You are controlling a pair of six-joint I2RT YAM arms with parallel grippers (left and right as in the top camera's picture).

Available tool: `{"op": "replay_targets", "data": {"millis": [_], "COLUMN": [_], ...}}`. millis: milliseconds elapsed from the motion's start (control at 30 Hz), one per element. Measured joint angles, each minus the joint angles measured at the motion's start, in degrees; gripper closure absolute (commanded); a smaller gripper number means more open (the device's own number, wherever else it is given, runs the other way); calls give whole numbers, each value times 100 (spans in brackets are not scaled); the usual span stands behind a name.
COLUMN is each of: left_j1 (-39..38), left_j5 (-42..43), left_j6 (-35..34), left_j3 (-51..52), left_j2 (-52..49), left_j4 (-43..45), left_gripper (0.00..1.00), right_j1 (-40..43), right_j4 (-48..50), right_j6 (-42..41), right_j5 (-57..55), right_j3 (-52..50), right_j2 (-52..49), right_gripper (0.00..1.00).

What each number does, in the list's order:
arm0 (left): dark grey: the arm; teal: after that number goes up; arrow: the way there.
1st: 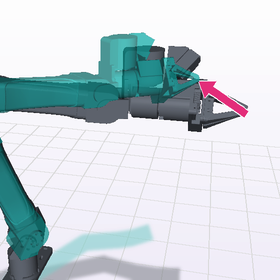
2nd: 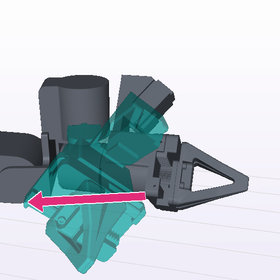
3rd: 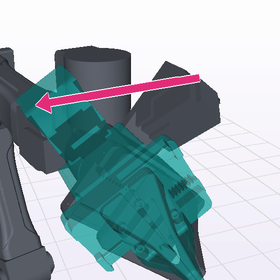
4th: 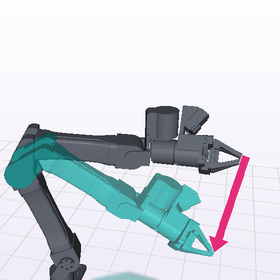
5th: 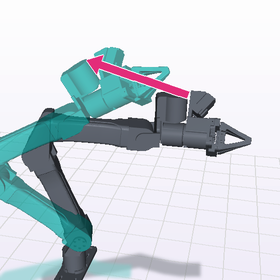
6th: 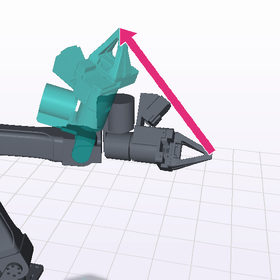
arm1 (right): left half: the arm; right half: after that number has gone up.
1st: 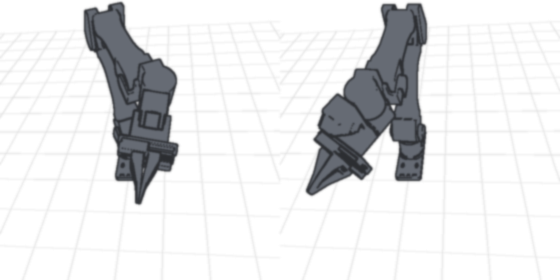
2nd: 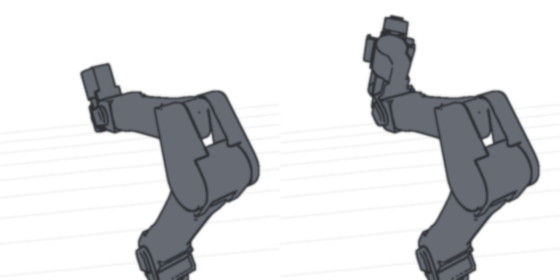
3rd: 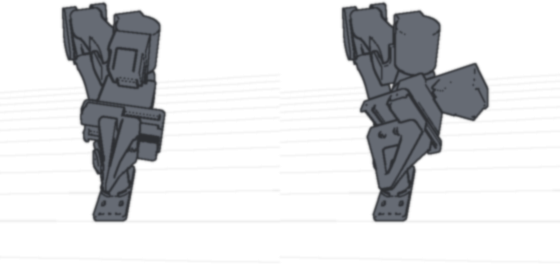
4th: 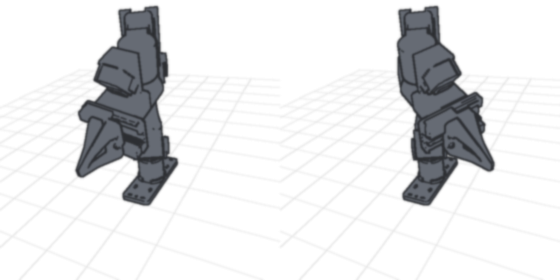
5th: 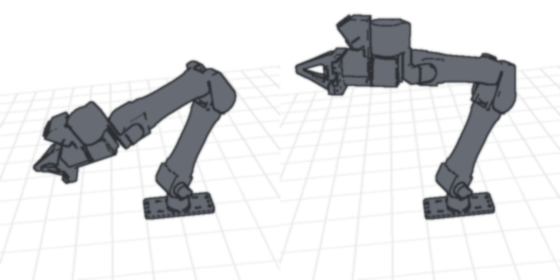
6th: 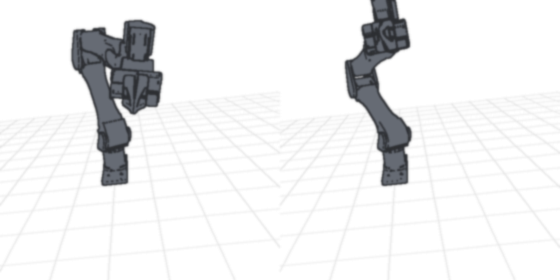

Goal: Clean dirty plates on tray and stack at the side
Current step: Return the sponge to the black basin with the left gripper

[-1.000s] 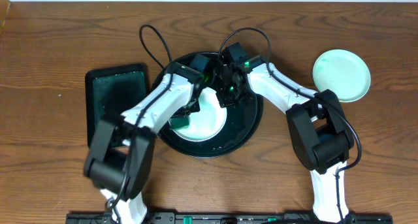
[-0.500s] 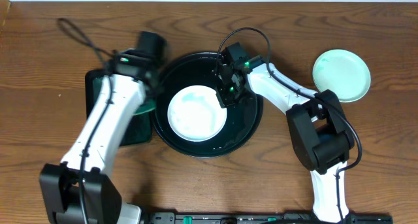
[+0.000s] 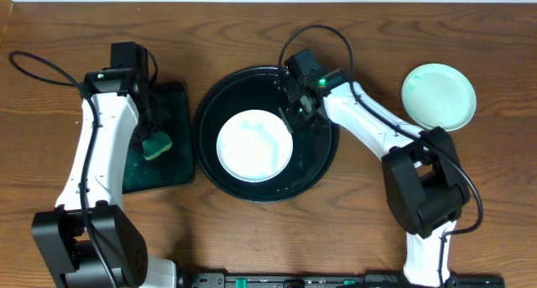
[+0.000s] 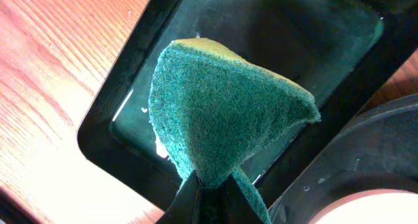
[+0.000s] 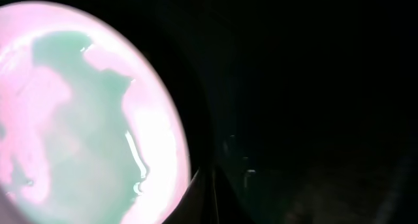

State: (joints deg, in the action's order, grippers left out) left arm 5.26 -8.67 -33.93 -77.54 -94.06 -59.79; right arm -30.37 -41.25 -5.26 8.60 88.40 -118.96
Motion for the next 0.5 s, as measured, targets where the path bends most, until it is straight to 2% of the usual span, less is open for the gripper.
{"op": "replay_targets", "data": {"millis": [33, 67, 100, 133, 300, 367, 433, 500], "left_j1": [0, 0, 0, 0, 0, 0, 0, 0], "left_j5": [13, 31, 48, 66, 87, 87, 87, 90], "left_j6": [13, 28, 37, 52, 140, 166, 186, 212], "left_j3": [9, 11, 11, 11, 13, 13, 13, 13], "left_j2": [0, 0, 0, 0, -2, 0, -2, -2], "left_j4": [-2, -2, -2, -2, -7, -22, -35, -61], "left_gripper": [92, 93, 93, 92, 92, 92, 92, 92], "right_j1": [-11, -26, -46, -68, -168, -212, -254, -291], "right_j4": [35, 42, 20, -15, -184, -186, -199, -199], "right_j6": [26, 44, 85, 111, 114, 59, -122, -249], "right_j5": [-83, -160, -188, -205, 48, 227, 376, 474], "right_j3": [0, 0, 0, 0, -2, -2, -2, -2], "right_j2": [2, 2, 2, 2, 2, 2, 2, 2], "right_gripper": [88, 49, 24, 13, 19, 28, 26, 39]}}
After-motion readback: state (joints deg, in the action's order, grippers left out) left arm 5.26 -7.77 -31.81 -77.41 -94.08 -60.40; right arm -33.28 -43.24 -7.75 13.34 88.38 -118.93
